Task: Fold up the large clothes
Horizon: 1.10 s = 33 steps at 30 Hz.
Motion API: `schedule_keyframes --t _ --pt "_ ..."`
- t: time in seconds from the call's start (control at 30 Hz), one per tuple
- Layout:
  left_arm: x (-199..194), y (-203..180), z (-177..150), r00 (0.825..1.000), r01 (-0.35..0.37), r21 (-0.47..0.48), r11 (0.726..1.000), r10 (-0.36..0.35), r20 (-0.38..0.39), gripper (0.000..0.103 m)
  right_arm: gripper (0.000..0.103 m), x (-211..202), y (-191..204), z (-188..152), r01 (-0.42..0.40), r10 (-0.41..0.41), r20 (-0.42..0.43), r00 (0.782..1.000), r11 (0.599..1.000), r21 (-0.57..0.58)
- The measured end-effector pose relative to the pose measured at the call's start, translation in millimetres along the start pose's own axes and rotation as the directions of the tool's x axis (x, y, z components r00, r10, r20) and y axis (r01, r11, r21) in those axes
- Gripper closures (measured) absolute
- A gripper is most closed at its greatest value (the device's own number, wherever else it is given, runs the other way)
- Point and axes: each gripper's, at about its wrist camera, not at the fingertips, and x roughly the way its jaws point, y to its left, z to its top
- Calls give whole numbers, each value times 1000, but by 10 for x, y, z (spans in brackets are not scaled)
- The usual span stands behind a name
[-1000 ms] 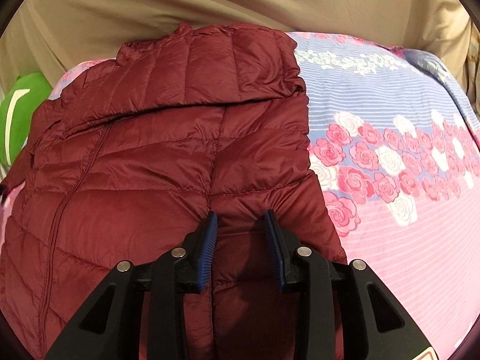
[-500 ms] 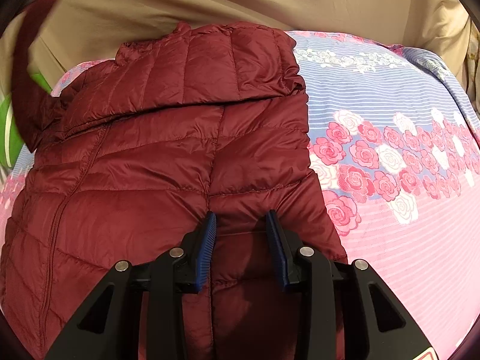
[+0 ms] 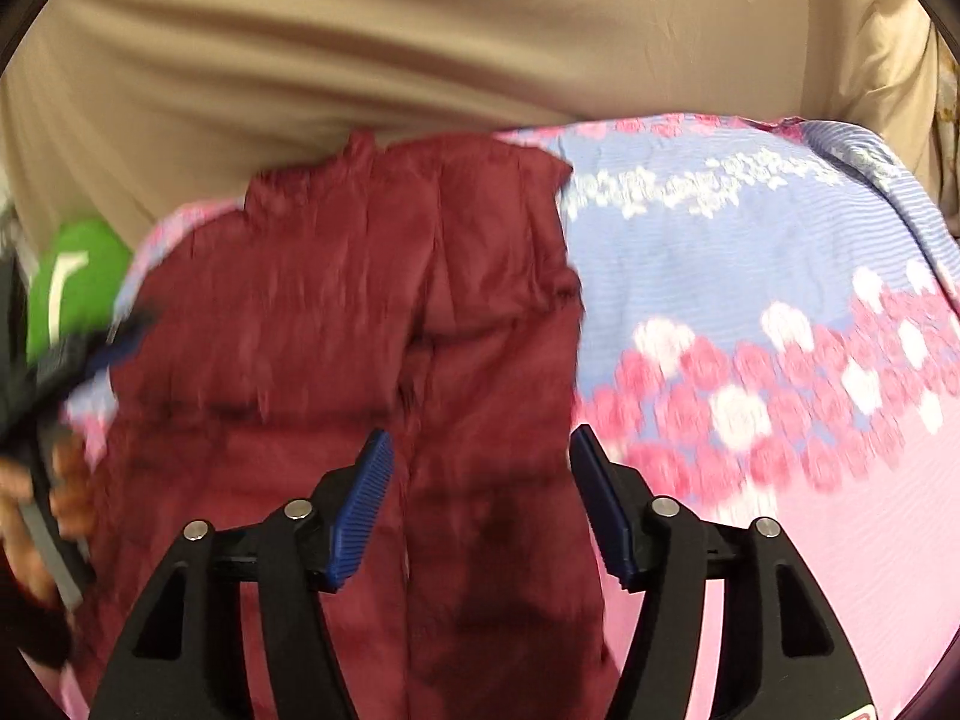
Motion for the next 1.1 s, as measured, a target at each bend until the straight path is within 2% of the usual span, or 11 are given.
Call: schedule_keyframes --t 0.13,0.27,0.3,0.37,0.4,0.47,0.53,0.63,0.73,0.83,1.1 --pt "-59 979 -167 997 -61 -257 964 46 -64 17 39 371 44 243 -52 55 -35 998 997 61" --pt "-77 1471 -271 996 -64 -393 917 37 -76 22 41 778 175 326 -113 128 -110 986 985 133" --pt "-71 1512 -270 996 -67 -399 915 40 -76 28 46 826 230 334 -112 128 -118 985 985 133" --pt "-20 1565 -227 996 -68 -412 908 38 -80 44 97 883 390 390 -113 124 -122 985 989 92" --pt "24 1574 -208 996 -69 -414 908 36 -87 49 100 869 489 435 -96 101 -116 988 994 52" --pt "80 1543 -144 994 -81 -402 912 46 -96 78 101 656 693 579 -49 49 -1 999 998 -31" --pt "116 1454 -69 993 -105 -365 925 75 -95 90 101 248 907 743 -36 56 174 983 993 -116" --pt "158 1372 -2 987 -154 -310 938 134 -87 95 102 -88 977 872 -51 89 307 948 990 -130" --pt "369 1255 -25 975 -214 -251 944 190 -117 95 102 358 847 939 66 -38 246 968 992 -104" --pt "519 1170 -94 966 -253 -211 944 236 -104 93 103 1339 572 797 160 -162 -18 987 984 -80" --pt "405 1161 -213 975 -221 -201 954 213 -62 91 87 997 629 698 154 -151 34 988 985 -74"
